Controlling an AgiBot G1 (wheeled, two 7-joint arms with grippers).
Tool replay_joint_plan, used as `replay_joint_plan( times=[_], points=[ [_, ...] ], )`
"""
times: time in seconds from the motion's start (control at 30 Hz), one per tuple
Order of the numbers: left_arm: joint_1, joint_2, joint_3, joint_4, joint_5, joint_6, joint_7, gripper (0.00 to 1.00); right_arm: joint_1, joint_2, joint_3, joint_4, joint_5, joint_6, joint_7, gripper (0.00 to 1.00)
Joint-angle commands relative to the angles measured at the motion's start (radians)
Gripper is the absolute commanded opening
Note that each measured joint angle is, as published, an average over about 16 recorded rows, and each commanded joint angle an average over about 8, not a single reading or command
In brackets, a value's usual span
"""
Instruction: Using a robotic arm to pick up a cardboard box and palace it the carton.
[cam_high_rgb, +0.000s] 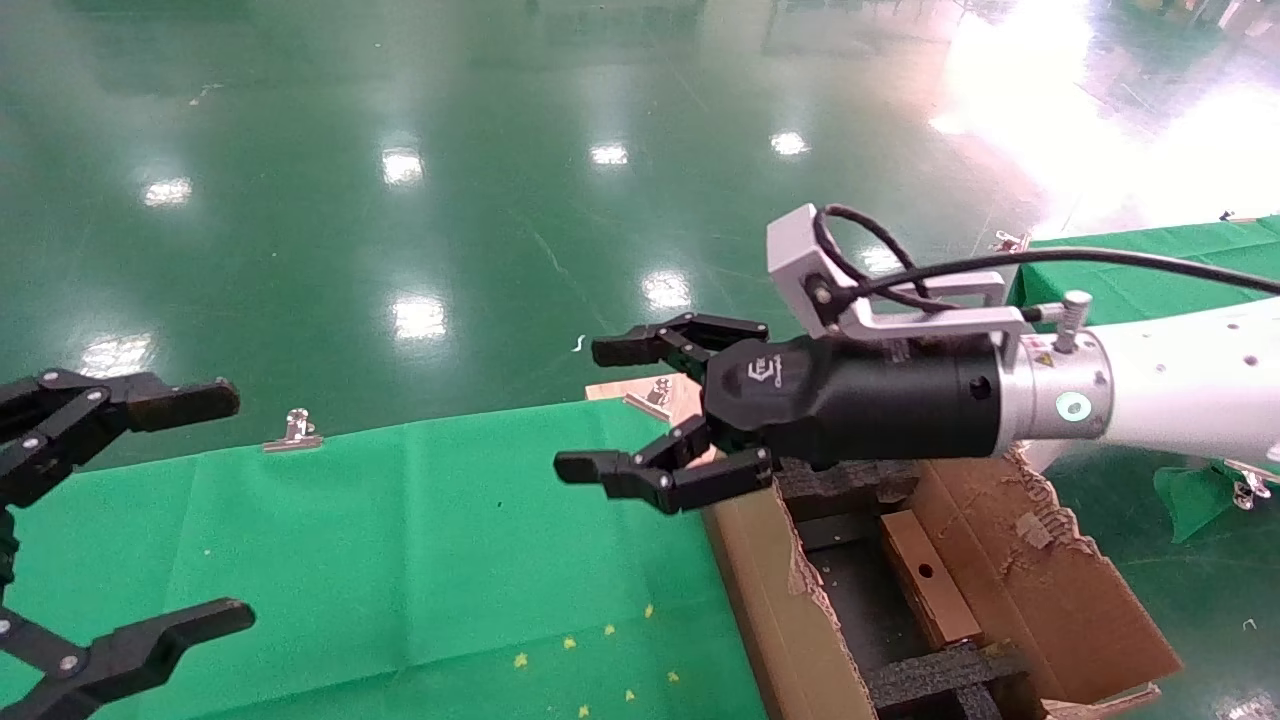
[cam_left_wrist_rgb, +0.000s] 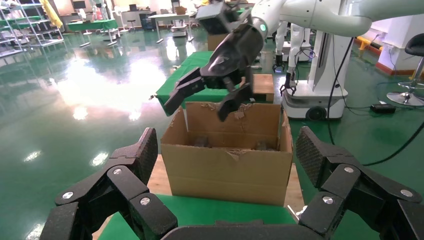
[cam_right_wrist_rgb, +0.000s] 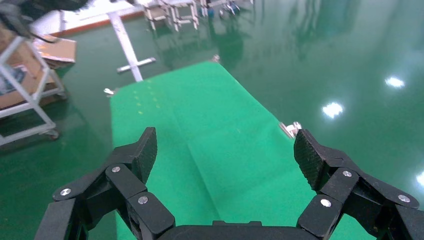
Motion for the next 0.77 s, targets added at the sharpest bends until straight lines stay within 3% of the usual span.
replay_joint_plan(
  times=[0.03, 0.53, 0.77],
  points=[
    [0.000, 0.000, 0.000, 0.000, 0.000, 0.000, 0.000, 1.00, -0.029, 0.003, 0.039, 0.028, 0.010, -0.010, -0.013, 1.00],
    [0.000, 0.000, 0.000, 0.000, 0.000, 0.000, 0.000, 1.00, -0.241, 0.022, 0.318, 0.232, 0.082, -0.085, -0.102, 1.00],
    [0.000, 0.000, 0.000, 0.000, 0.000, 0.000, 0.000, 1.00, -0.281, 0.025, 0.373, 0.272, 0.096, -0.100, -0.115, 1.00]
  ],
)
